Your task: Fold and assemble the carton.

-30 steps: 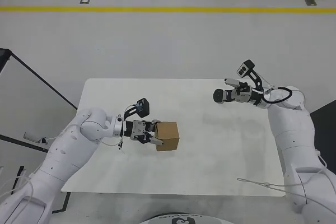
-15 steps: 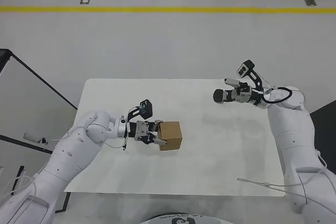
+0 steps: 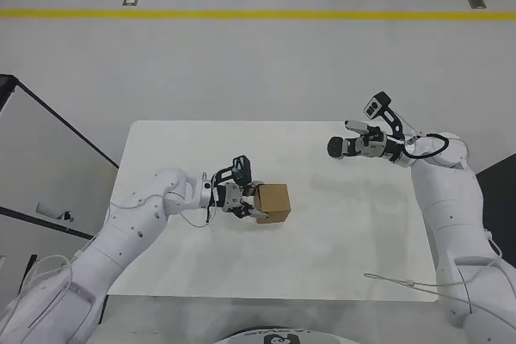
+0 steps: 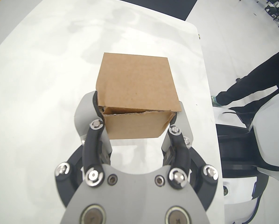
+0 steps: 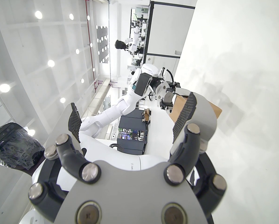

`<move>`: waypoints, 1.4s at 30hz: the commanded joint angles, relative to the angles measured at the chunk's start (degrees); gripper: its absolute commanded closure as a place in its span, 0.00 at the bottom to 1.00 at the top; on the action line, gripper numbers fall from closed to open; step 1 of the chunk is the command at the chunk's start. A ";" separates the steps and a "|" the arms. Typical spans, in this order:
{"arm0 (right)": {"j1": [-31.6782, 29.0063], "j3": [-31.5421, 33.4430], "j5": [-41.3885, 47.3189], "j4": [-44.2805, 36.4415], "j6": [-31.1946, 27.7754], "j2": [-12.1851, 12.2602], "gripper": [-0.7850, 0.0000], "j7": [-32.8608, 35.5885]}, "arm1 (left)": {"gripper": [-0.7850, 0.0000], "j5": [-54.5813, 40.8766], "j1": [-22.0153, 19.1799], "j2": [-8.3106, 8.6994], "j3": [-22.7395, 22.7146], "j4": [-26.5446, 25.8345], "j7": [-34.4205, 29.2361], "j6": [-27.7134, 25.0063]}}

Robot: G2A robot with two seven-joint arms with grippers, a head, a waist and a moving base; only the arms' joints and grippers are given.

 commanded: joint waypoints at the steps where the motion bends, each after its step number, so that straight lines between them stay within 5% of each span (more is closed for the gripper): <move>1: 0.00 0.00 0.00 0.00 0.00 0.00 0.00 0.00 | 1.00 0.00 0.01 0.00 -0.01 0.00 0.00 0.00; 6: 0.00 0.00 0.00 0.00 0.00 0.00 0.00 0.00 | 1.00 0.59 0.71 -0.27 0.30 0.36 1.36 1.42; 22: 0.00 0.00 0.00 0.00 0.00 0.00 0.00 0.00 | 1.00 24.19 -4.55 -5.43 8.40 11.40 28.94 1.89; 34: 0.00 0.00 0.00 0.00 0.00 0.00 0.00 0.00 | 1.00 24.17 -4.52 -5.84 8.99 13.37 27.82 0.00; 42: 0.00 0.00 0.00 0.00 0.00 0.00 0.00 0.00 | 1.00 24.93 -5.82 -6.30 10.38 17.15 33.85 0.00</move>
